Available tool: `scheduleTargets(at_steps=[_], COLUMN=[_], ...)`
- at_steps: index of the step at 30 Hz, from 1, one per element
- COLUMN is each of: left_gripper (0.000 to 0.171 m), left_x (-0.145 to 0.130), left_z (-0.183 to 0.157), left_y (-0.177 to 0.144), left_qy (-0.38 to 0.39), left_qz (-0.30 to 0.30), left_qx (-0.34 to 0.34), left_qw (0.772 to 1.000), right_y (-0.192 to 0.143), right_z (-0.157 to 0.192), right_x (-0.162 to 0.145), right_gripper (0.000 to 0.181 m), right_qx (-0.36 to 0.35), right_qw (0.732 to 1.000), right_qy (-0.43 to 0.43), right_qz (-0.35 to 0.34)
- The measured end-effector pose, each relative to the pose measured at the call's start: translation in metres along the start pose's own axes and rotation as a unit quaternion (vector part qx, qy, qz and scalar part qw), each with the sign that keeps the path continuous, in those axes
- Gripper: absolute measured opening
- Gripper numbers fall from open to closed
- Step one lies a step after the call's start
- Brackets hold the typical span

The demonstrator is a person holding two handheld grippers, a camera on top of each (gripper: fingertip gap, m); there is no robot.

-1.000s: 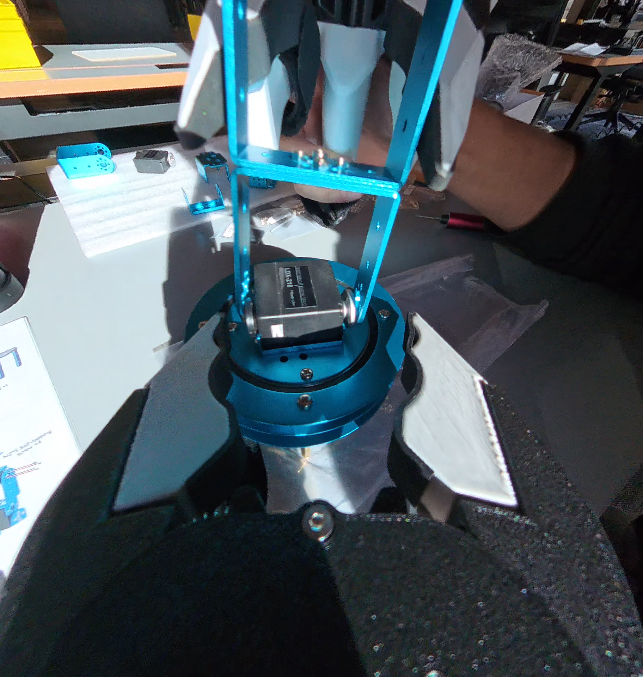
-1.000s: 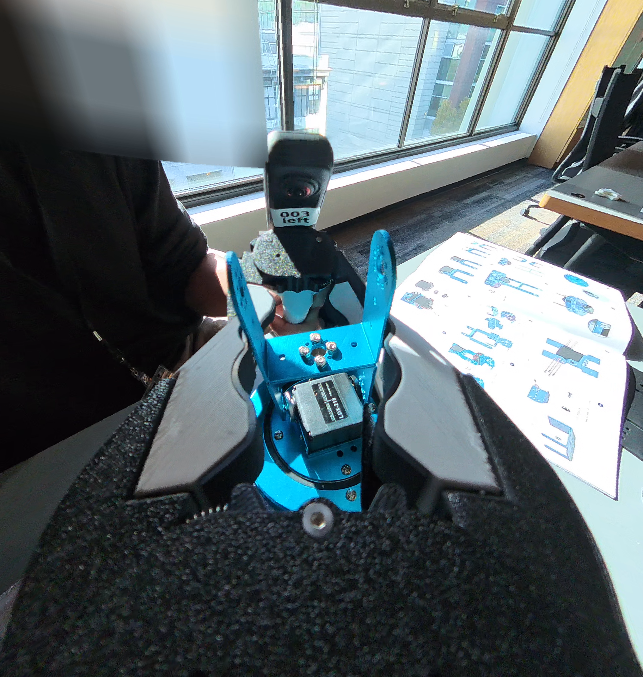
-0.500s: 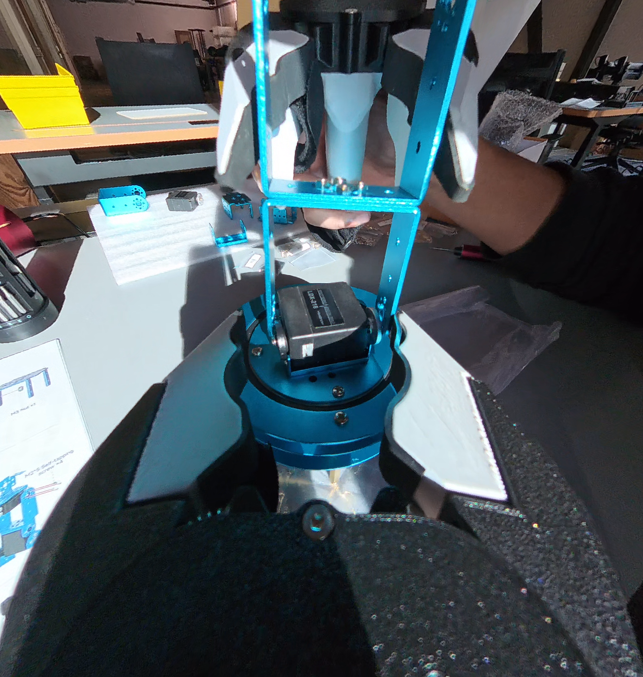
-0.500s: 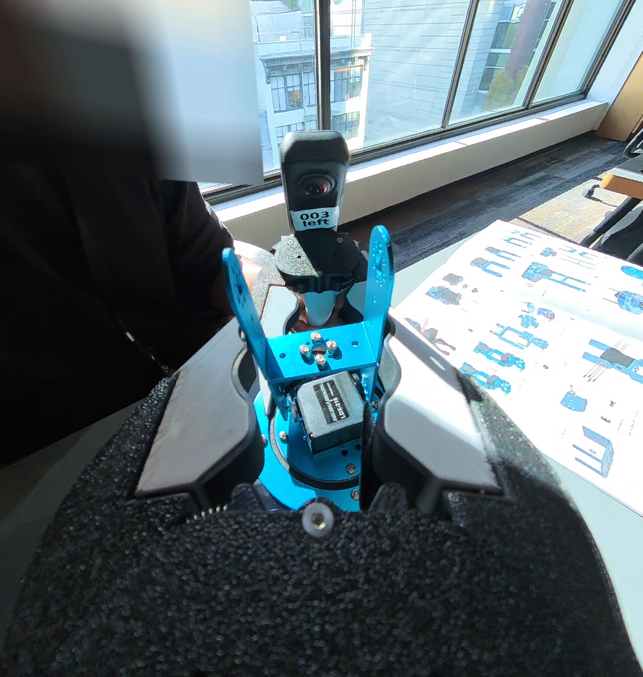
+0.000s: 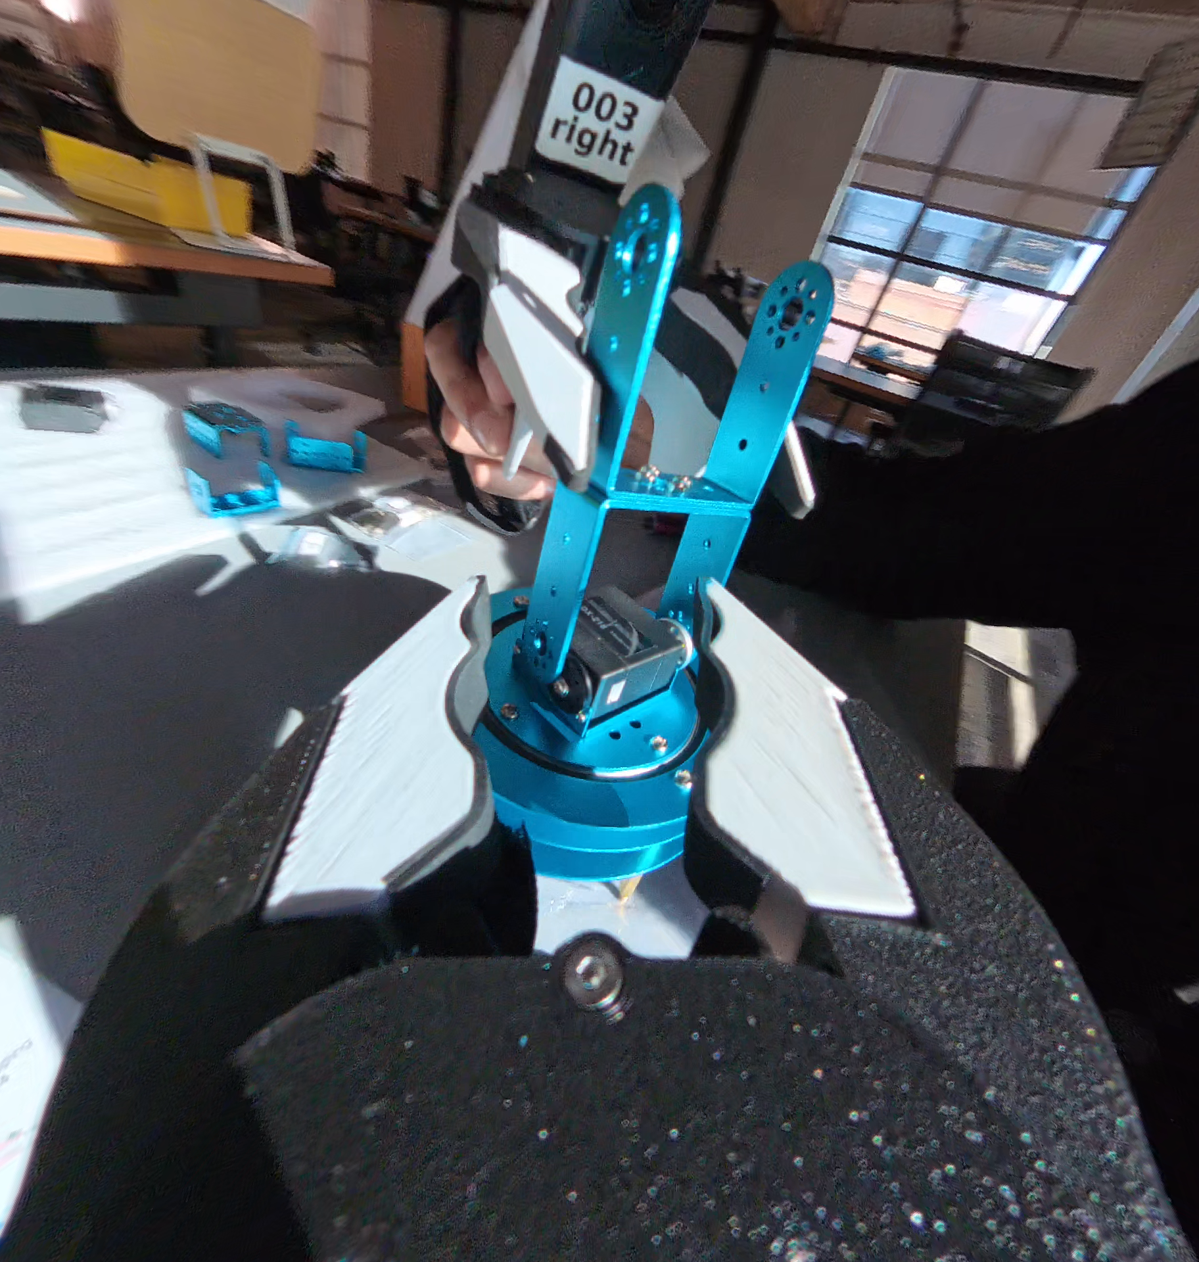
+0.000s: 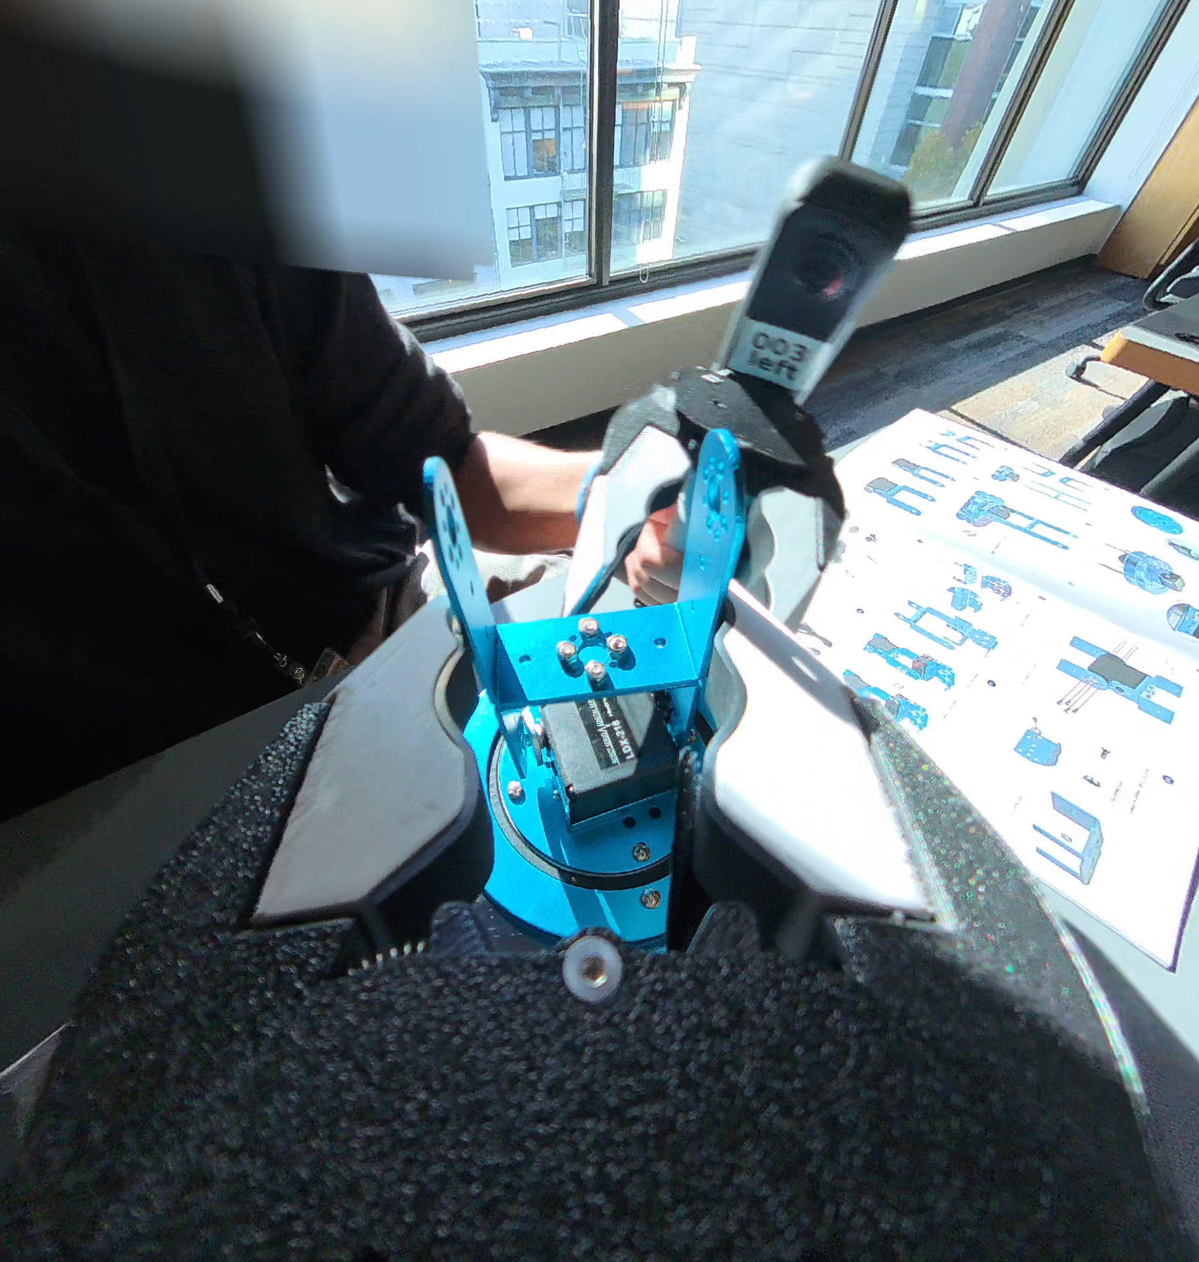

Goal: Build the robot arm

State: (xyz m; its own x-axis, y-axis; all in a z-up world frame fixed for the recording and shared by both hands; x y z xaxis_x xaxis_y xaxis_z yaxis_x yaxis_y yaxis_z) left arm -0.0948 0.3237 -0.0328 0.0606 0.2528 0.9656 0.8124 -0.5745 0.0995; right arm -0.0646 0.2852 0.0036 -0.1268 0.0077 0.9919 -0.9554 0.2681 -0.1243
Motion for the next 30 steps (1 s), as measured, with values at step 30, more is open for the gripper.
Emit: scheduleTargets(at_steps=[30], left_gripper=[0.039], left_x=[-0.025], left_z=[0.016], left_y=[0.002], left_qy=[0.124], left_qz=[0.159], left_qx=[-0.337], left_qw=[0.92], right_y=[0.005], right_z=[0.0], right_x=[-0.001], right_gripper=[0.065], right_qx=[0.034], right_qw=[0.999], right_qy=[0.023], right_qz=[-0.018])
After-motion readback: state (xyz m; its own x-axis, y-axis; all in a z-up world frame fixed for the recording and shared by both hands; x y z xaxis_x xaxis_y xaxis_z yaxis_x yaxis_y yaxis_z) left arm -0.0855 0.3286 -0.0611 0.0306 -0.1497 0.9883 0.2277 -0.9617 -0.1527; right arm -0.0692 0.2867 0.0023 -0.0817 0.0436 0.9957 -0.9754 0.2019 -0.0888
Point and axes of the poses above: each gripper's, where its closed fingertips meet, y out along the fingers, x out of its top, z = x × y across the jaws, the point moved 3 cm from there along -y, back along the fingers, and after that the axes turned 9 degrees about -z, right-handed, at the moved point
